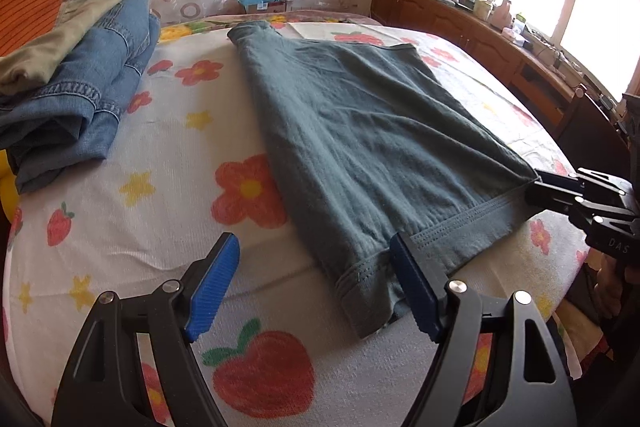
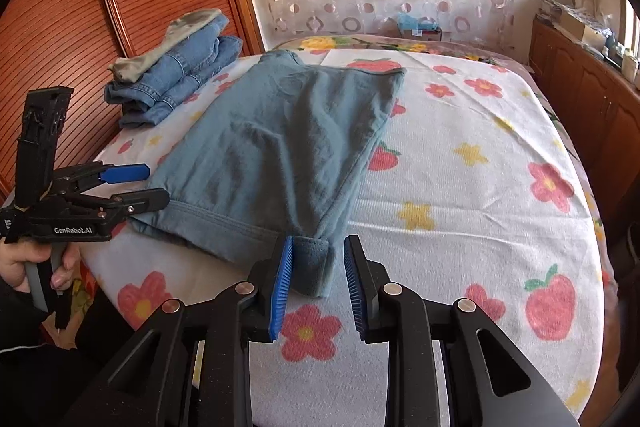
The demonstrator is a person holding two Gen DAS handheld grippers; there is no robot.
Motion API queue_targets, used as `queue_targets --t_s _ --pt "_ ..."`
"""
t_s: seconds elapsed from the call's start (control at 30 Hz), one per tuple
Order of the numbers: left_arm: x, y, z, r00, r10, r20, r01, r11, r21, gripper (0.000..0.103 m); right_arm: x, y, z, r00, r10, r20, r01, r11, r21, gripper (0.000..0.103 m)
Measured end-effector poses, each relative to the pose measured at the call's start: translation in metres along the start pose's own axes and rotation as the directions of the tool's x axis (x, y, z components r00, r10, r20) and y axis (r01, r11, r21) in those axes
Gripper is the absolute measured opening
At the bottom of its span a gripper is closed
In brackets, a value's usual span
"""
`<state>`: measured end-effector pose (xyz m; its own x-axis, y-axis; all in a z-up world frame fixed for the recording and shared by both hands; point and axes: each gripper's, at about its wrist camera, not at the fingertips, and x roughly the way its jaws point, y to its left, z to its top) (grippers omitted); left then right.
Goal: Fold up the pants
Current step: 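Grasp the folded hem edge of the shorts with both tools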
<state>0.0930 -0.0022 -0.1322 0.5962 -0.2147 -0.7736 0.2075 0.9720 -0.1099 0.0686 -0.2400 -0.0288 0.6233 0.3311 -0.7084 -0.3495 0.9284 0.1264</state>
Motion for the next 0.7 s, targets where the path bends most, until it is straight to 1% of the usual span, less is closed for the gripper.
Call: queue_targets --t_s 0.17,0.7 --pt "0.001 0.0 -0.003 1.0 0.002 0.014 -0.003 1.0 0.004 0.079 0.004 -0.003 0.0 1.0 0.004 -0.015 -0.004 1.0 0.011 0.027" --pt "-0.002 -0.002 -0.011 0.996 0.007 0.084 -0.008 1.0 0.009 0.081 0.007 0.0 -0.004 1.0 0.006 -0.017 -0.006 1.0 0.015 0.027"
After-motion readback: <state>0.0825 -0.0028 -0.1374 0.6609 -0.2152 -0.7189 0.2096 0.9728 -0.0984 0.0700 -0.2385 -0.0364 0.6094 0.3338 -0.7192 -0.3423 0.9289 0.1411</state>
